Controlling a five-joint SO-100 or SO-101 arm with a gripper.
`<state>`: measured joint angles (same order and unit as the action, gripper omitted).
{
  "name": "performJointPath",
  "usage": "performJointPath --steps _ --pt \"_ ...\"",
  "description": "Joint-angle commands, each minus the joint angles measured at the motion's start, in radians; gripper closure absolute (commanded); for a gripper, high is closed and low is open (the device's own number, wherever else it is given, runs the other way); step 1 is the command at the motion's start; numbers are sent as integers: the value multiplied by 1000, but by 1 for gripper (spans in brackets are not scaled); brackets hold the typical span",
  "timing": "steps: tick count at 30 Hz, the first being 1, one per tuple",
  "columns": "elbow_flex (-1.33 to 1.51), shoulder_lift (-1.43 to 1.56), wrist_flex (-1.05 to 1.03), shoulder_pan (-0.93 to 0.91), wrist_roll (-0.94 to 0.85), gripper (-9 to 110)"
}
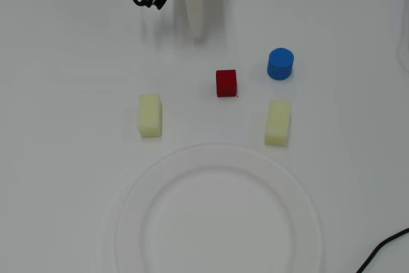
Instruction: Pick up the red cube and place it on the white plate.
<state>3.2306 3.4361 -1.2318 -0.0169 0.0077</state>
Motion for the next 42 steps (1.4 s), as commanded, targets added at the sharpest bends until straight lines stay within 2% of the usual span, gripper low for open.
performJointPath --steps 1,16,21,25,28,33,37,42 --pt "-2 8 -8 -23 12 102" --pt "-3 8 2 -23 9 102" --pt "-178 -9 21 -38 31 102" --pt "-469 -298 37 21 92 102" --pt "-673 -578 31 20 69 101" --pt "-802 -904 91 67 77 88" --pt "-904 -1109 95 126 35 73" --pt "-946 -1255 163 163 29 70"
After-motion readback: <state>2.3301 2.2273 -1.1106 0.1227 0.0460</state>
